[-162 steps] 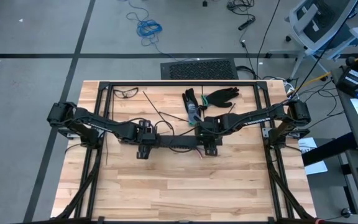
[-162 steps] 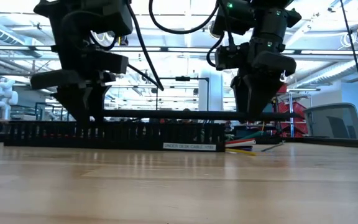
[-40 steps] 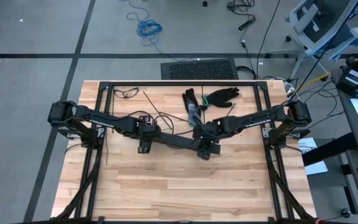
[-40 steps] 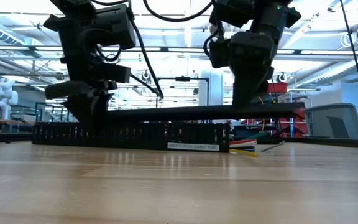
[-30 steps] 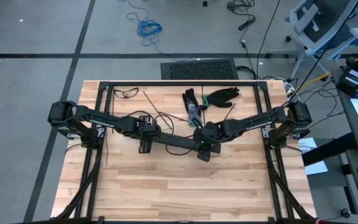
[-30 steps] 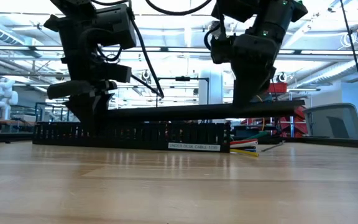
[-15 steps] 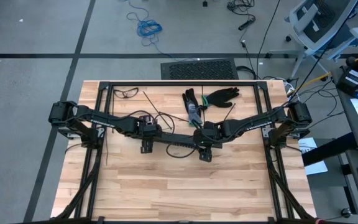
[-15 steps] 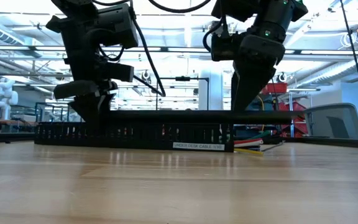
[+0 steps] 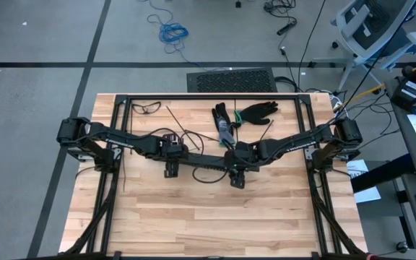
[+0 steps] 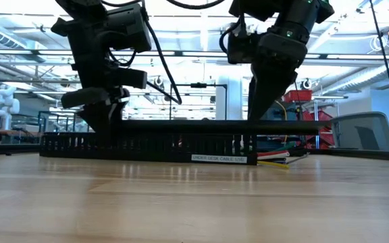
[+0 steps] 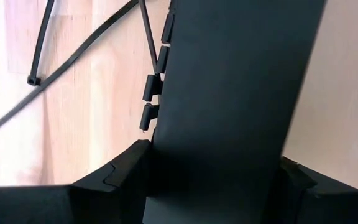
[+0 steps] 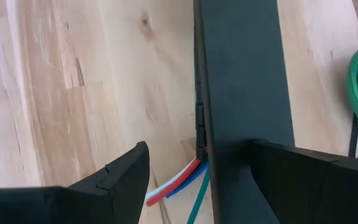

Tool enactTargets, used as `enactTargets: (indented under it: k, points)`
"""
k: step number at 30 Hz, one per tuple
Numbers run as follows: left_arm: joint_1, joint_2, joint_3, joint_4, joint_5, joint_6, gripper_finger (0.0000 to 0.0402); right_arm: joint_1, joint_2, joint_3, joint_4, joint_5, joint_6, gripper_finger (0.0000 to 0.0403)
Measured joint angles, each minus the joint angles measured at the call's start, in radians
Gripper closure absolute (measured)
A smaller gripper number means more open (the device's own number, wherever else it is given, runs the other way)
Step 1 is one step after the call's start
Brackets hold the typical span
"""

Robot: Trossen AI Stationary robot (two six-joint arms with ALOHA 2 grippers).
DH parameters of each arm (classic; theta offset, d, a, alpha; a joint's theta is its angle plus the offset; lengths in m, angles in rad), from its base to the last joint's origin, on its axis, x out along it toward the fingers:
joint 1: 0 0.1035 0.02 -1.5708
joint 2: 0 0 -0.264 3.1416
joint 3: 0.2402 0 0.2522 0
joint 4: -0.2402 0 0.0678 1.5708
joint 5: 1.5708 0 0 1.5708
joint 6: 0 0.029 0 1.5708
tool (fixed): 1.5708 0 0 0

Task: Ziptie cables
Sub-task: Close the black cable duct

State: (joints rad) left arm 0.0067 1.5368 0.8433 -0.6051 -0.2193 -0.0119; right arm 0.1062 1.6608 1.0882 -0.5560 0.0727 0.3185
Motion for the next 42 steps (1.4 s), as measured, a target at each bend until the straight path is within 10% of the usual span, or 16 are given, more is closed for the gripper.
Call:
enactTargets:
  k: [42]
  points:
    - [0.000,0.003,0.014,0.171,0.056,0.040,0.0127,0.000,0.000,-0.001,0.033,0.001,-0.050,0.0145]
